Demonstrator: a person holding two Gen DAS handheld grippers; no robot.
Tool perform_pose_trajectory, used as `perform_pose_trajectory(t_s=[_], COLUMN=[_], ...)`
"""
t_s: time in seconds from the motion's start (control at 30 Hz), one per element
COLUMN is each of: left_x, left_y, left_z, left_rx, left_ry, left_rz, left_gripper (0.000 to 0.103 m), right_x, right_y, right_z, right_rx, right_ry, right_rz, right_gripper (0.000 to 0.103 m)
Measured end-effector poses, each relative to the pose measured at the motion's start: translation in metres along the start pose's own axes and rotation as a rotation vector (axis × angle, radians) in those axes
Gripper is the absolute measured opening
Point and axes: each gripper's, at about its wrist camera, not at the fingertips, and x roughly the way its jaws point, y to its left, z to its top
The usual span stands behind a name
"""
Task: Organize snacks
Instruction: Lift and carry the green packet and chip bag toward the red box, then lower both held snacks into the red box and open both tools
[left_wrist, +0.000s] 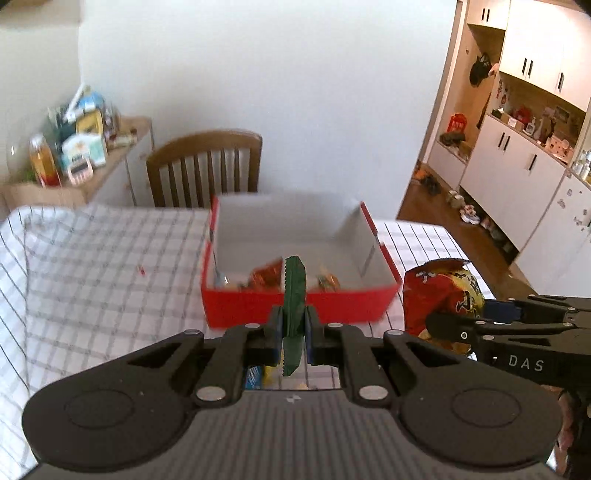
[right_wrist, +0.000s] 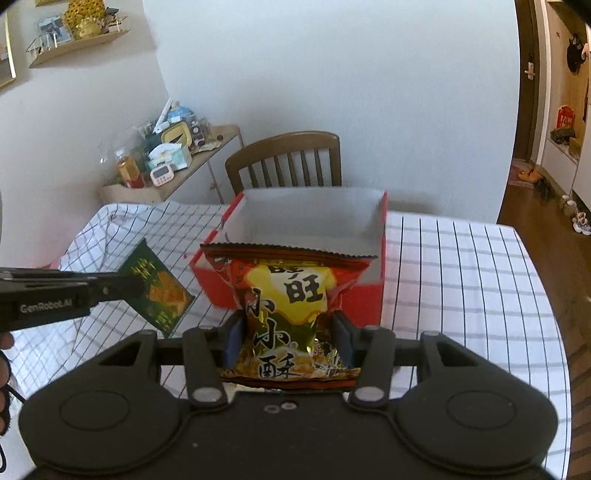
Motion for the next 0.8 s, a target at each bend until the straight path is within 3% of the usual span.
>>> perform_pose_trajectory(t_s=[0.37, 0.57, 0.8], left_x=[0.039, 0.07, 0.118], left_y=[0.003, 0.008, 0.009], left_z=[0.046, 0.067, 0.077], left_rx=[0.065, 0.082, 0.144], left_ry=[-0.032, -0.043, 0.009], left_rz=[0.032, 0.043, 0.07], left_gripper=[0.012, 0.012, 0.012], right_x=[0.039, 0.074, 0.124], right_y=[-0.004, -0.011, -0.025], right_z=[0.045, 0.058, 0.063], right_rx=[-0.007, 0.001, 0.02], right_ry=[-0.017, 0.023, 0.096], right_rz=[-0.025, -0.049, -0.083], right_gripper=[0.049, 0.049, 0.049])
